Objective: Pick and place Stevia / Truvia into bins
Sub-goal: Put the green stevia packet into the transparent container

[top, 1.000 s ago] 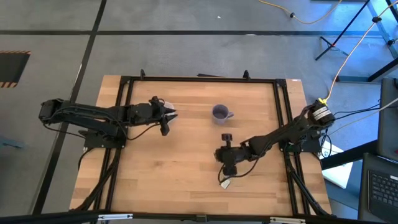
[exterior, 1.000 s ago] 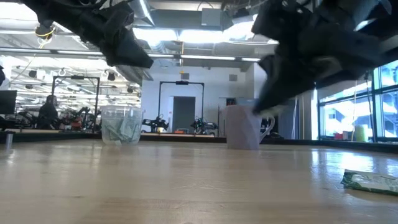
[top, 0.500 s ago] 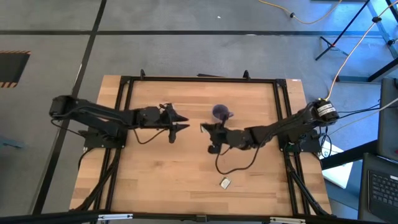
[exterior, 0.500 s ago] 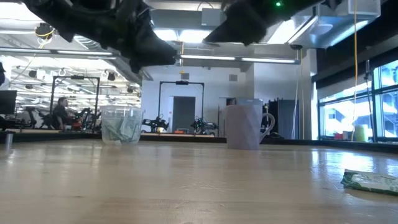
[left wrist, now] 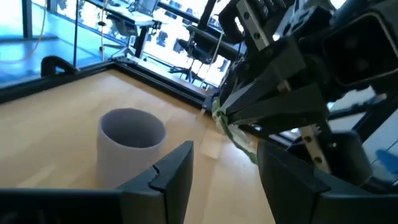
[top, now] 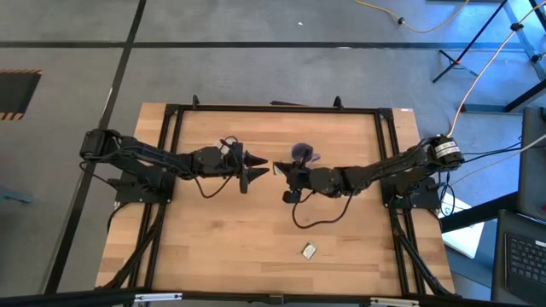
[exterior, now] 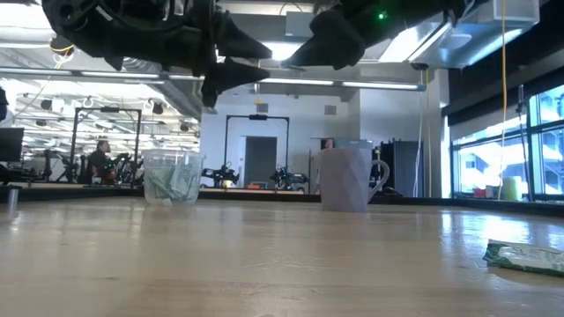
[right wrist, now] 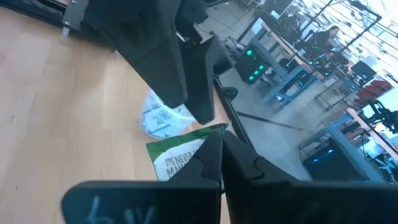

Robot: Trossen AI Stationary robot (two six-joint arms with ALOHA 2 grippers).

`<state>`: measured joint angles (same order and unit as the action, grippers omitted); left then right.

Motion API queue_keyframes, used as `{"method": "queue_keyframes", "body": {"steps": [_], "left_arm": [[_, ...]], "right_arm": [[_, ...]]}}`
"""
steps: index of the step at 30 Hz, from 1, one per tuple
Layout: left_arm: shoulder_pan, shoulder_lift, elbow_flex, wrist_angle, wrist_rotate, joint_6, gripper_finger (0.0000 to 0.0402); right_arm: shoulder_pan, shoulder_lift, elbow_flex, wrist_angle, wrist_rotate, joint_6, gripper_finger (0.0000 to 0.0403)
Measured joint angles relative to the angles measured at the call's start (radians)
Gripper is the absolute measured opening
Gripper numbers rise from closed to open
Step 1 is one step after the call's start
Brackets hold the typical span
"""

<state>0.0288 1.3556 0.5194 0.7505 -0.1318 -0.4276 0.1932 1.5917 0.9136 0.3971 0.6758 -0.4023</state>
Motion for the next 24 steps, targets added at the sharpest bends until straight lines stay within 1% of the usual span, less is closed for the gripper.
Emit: {"method": "queue_keyframes", "body": {"steps": [7,12,15,19,24], "left_arm": [[0.000,0.000,0.000,0.011,-0.001,-0.082,0.0171],[0.000,0.000,0.000,0.024,-0.012,-0.087,0.0171],[0.000,0.000,0.005,0.051,-0.003,-0.086,0.0171],[0.000,0.005,0.036,0.010,-0.001,-0.066,0.0171],[-0.002,0.046,0.076,-0.003,0.014,-0.045,0.0171]], "right_arm": [[-0.001,0.000,0.000,0.057,-0.001,-0.002,0.0002],[-0.006,0.000,0.000,0.087,-0.041,-0.002,0.0003],[-0.010,0.000,0.001,0.086,-0.043,0.000,0.0004],[-0.014,0.000,0.001,0.098,-0.045,0.000,0.0004],[-0.014,0.000,0.001,0.102,-0.050,0.000,0.0004]]}}
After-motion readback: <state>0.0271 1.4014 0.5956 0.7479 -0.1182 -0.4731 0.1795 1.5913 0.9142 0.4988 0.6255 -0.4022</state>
